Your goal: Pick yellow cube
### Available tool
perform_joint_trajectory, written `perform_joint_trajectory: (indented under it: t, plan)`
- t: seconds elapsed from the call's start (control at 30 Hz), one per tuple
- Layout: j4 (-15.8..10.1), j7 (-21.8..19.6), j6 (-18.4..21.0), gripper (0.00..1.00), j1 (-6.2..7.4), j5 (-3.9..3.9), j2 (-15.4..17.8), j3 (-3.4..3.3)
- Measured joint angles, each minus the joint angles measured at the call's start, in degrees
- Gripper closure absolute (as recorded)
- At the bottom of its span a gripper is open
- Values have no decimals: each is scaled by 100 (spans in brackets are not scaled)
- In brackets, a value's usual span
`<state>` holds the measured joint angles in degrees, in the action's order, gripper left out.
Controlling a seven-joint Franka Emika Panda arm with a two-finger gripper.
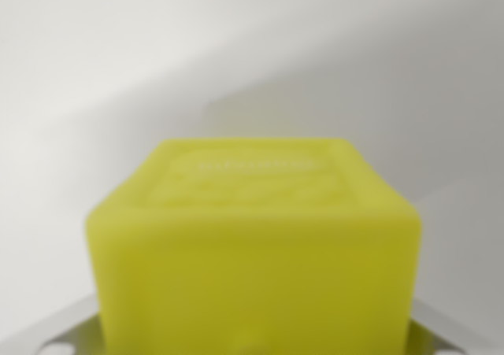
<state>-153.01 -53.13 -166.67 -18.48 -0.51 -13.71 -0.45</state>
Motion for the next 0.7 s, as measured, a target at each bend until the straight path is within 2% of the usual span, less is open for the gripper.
perform_joint_trajectory:
  t: [0.7]
  plan:
    - [-120,-28,881,100,-10,38,1001,2]
